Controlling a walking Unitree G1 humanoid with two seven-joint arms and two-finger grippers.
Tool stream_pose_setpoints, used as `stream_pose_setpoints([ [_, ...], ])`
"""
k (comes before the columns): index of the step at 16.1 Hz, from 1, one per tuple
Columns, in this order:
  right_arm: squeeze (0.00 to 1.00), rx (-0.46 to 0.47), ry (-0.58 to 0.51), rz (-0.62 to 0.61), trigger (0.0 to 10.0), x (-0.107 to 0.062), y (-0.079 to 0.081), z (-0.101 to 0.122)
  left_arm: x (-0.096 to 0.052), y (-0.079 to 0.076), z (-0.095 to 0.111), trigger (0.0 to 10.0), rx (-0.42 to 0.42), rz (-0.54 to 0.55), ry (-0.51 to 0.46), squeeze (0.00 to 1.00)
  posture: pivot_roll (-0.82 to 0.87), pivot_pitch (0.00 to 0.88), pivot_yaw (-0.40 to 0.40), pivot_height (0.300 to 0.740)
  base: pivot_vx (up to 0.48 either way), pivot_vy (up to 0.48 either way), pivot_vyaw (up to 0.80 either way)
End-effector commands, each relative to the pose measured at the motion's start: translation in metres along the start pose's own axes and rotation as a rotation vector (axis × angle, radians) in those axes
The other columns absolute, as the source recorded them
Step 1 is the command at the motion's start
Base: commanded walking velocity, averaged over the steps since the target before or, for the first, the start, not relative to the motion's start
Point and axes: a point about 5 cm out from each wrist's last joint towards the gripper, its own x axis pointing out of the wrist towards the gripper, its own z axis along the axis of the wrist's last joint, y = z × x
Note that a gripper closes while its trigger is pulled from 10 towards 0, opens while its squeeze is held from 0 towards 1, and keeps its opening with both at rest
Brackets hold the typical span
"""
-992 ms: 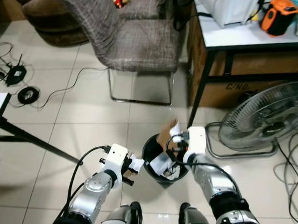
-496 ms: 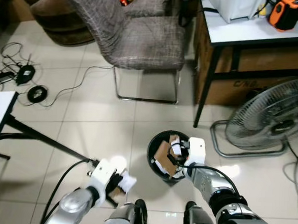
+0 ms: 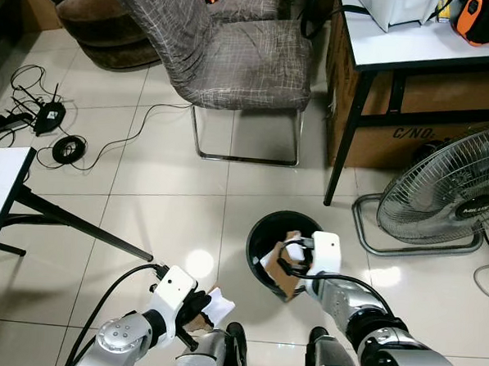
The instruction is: Picking trash to rubbish bin
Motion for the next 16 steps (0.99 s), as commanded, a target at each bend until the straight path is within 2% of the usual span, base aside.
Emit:
stream_pose_setpoints([
  [1,0.00,0.012,0.030,-0.016,10.0,0.000,0.001,-0.008,-0.003,-0.002,-0.008,0.0,-0.017,-0.006,0.034,0.00,0.00,0.284,0.204,0.740,0.000,0.000,0.00],
  [7,0.00,0.005,0.027,-0.051,10.0,0.000,-0.003,-0.012,-0.002,-0.005,-0.006,0.0,-0.021,-0.003,0.032,0.00,0.01,0.284,0.203,0.740,0.000,0.000,0.00],
  [12,0.00,0.007,-0.035,-0.022,10.0,0.001,0.002,0.000,-0.002,-0.007,-0.007,0.0,-0.026,-0.001,0.034,0.00,0.01,0.287,0.200,0.740,0.000,0.000,0.00],
  [13,1.00,0.009,-0.045,-0.023,10.0,0.001,0.002,0.002,-0.002,-0.008,-0.007,0.0,-0.027,-0.002,0.033,0.00,0.01,0.287,0.200,0.740,0.000,0.000,0.00],
  [16,1.00,0.026,-0.063,-0.014,10.0,0.001,0.003,0.005,-0.001,-0.008,-0.008,0.0,-0.031,-0.001,0.035,0.00,0.01,0.287,0.200,0.740,0.000,0.000,0.00],
])
